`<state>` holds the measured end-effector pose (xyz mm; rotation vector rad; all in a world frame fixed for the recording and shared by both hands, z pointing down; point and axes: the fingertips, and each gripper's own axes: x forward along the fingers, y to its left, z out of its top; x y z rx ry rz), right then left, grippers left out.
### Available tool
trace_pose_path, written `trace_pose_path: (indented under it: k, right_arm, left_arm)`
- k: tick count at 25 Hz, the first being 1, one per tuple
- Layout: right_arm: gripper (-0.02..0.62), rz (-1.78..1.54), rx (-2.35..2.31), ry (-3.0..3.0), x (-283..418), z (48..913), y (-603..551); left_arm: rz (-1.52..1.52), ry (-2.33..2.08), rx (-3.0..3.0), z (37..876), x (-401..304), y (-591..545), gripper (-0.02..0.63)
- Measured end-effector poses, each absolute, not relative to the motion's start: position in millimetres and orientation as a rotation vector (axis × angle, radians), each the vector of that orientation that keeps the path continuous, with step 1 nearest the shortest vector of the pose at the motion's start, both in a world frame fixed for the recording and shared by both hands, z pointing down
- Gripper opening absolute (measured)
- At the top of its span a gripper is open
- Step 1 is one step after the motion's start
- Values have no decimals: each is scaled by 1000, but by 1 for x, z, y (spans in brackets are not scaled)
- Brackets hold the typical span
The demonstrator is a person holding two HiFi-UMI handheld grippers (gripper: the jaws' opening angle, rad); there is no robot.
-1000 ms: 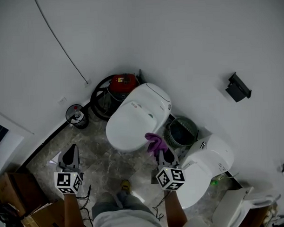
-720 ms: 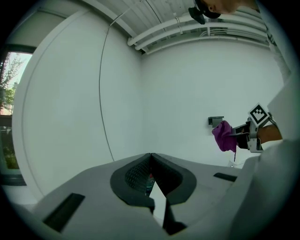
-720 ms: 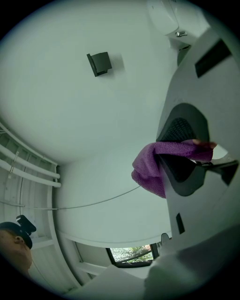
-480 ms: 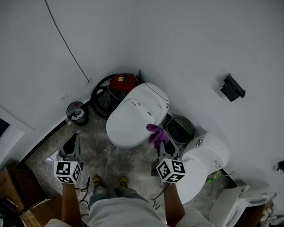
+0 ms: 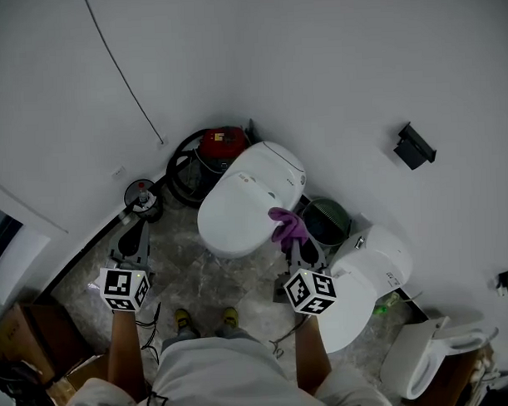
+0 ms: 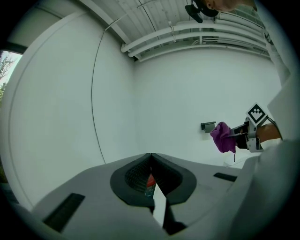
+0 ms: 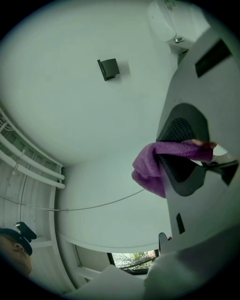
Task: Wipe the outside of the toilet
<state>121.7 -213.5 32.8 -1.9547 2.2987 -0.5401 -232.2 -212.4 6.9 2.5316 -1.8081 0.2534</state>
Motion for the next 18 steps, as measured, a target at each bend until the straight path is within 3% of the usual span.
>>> trace_pose_path:
  k: [18]
  right_arm:
    - [60,-499,-2043,2204,80,23,-172]
  left_arm:
    - [182,-1782,2574,-4,-283,-198,17]
